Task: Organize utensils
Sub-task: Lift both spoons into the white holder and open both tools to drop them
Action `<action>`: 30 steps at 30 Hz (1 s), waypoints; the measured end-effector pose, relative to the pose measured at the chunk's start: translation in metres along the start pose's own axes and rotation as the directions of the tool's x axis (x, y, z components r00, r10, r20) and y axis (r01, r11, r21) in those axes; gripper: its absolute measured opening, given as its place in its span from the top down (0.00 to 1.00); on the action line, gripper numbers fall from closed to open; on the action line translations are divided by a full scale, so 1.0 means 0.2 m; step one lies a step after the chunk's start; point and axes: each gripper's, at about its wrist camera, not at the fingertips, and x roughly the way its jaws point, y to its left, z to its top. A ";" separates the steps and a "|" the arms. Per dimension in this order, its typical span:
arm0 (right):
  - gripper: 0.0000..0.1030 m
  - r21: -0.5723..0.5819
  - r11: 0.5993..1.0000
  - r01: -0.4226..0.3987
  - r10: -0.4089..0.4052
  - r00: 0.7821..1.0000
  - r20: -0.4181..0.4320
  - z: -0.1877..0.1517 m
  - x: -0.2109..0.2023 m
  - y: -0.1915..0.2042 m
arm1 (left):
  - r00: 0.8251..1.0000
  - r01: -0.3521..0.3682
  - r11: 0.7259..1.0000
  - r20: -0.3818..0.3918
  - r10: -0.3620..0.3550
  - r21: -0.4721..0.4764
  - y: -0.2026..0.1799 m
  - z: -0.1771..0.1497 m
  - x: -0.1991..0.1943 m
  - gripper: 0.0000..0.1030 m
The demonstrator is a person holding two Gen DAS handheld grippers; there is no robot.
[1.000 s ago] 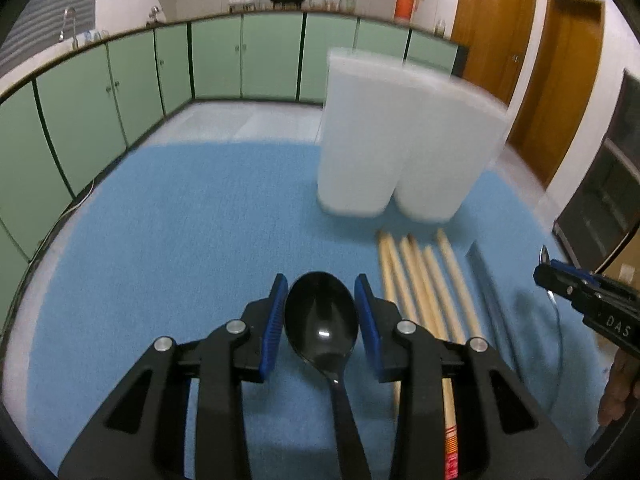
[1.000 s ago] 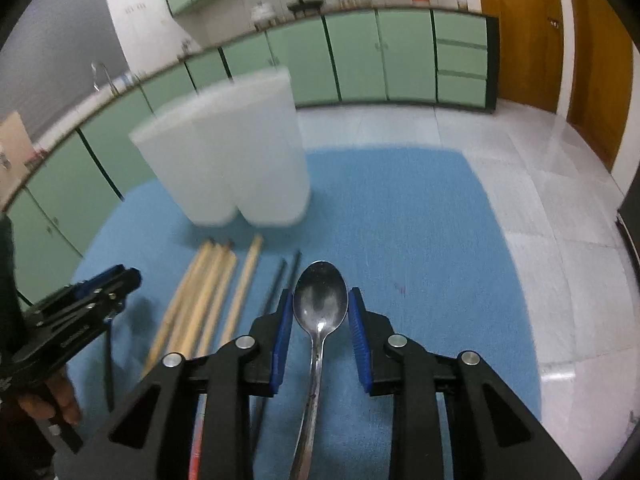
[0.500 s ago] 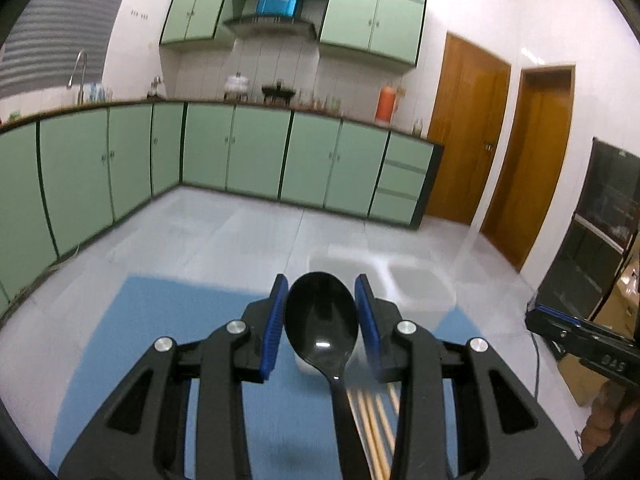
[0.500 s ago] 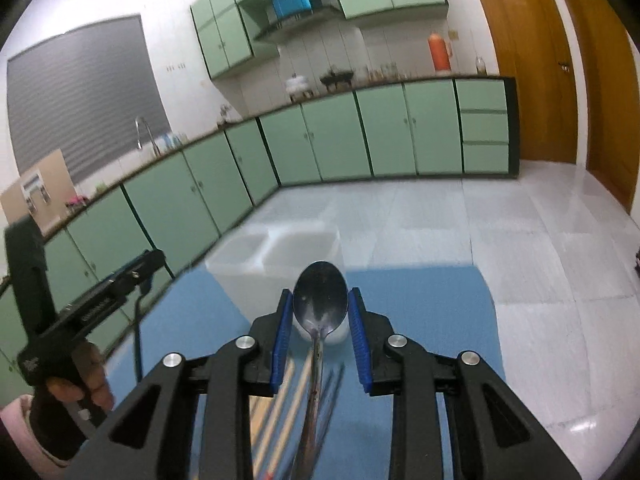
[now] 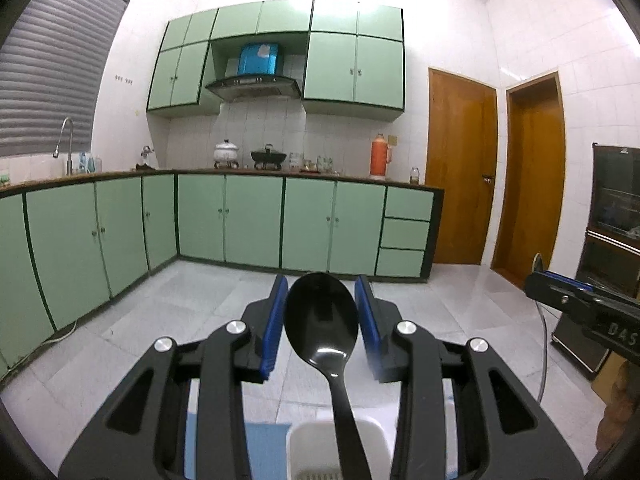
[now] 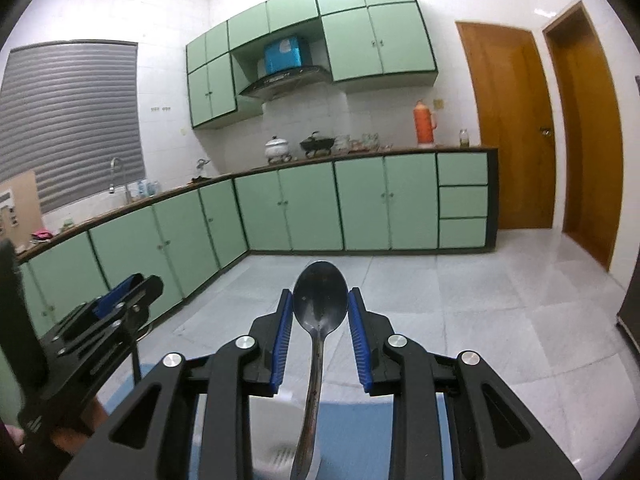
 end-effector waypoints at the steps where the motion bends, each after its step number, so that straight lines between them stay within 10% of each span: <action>1: 0.73 -0.002 1.000 0.008 -0.008 1.000 0.003 0.00 0.04 0.00 | 1.000 -0.005 1.000 0.003 0.005 0.001 0.00 0.00 0.02 0.68; 11: 0.73 -0.026 1.000 0.014 -0.015 0.999 -0.047 -0.17 0.34 0.07 | 0.999 -0.033 0.999 -0.023 0.032 -0.023 0.06 -0.09 0.19 0.68; 30: 0.73 0.006 0.999 -0.054 0.054 0.998 -0.021 -0.17 0.30 0.08 | 0.998 -0.048 0.997 -0.041 0.046 -0.055 0.15 -0.20 0.19 0.68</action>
